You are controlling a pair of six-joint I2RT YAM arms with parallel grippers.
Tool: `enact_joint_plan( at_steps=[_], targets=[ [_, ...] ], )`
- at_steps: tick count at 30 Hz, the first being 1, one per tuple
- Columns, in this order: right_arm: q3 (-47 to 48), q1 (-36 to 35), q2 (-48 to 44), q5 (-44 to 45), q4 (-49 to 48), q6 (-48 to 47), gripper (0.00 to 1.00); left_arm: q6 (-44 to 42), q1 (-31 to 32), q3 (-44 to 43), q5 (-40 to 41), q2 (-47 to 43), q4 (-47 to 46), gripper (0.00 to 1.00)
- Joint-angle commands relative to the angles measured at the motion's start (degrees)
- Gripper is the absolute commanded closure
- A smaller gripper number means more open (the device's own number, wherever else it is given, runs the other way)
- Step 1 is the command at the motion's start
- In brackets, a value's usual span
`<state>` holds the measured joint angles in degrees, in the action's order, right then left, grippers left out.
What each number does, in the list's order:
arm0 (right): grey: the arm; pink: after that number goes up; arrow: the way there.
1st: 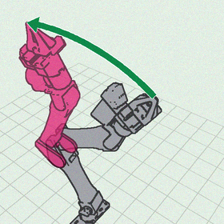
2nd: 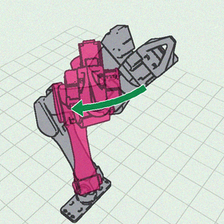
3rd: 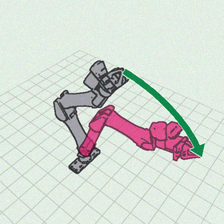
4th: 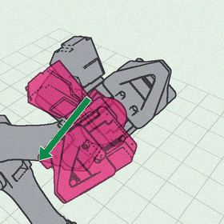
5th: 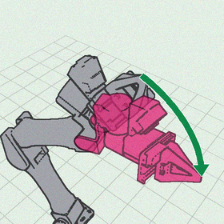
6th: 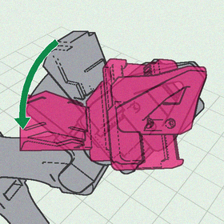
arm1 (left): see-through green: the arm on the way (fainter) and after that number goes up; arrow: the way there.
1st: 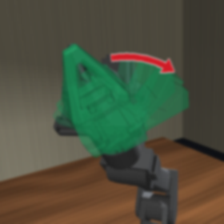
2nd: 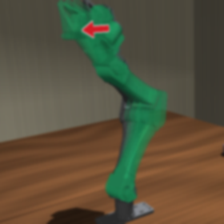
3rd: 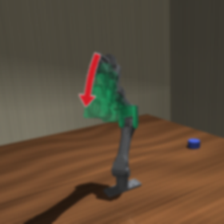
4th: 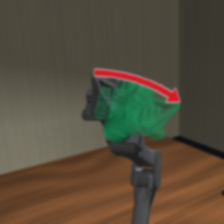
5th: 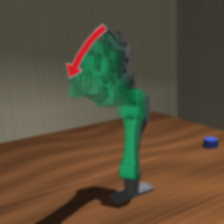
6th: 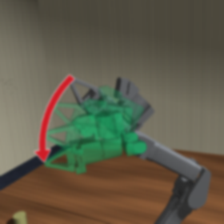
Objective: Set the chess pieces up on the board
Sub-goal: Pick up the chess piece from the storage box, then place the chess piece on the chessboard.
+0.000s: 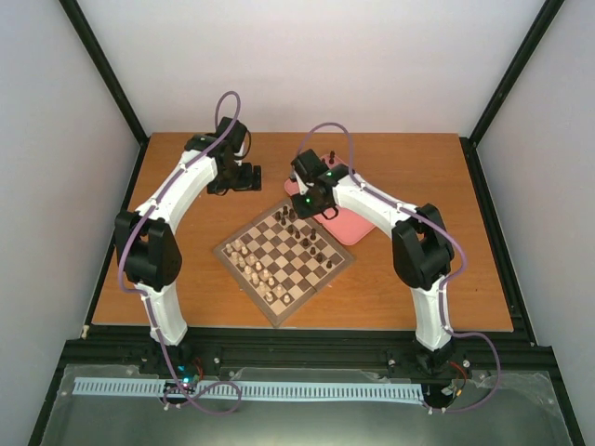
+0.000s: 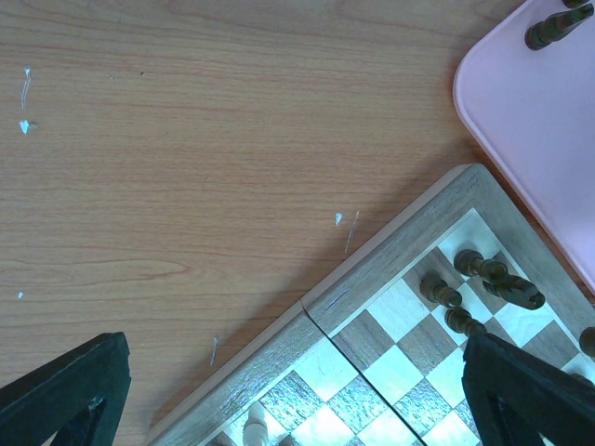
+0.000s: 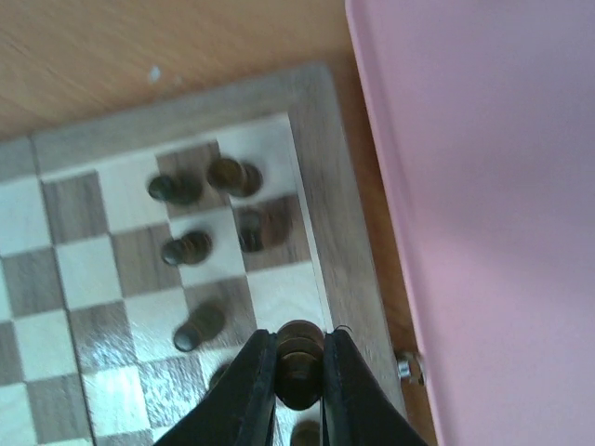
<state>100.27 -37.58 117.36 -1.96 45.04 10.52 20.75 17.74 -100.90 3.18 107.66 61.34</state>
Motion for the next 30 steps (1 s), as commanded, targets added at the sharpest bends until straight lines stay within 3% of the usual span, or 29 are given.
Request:
enact_joint_plan(
  at_steps=[1,9,30],
  targets=[
    [-3.3,-0.5,-3.4,1.6,-1.9,1.8,0.97,0.1,-0.2,-1.8,-0.6,-0.6,-0.2,0.00],
    [-6.3,-0.8,-3.1,-0.4,-3.9,1.3,0.97,0.2,-0.1,-1.9,-0.1,-0.6,-0.3,0.00],
    [-1.4,-1.4,3.2,-2.8,-3.5,0.0,0.97,0.0,-0.1,-1.7,0.3,-0.8,-0.3,0.00]
  ],
)
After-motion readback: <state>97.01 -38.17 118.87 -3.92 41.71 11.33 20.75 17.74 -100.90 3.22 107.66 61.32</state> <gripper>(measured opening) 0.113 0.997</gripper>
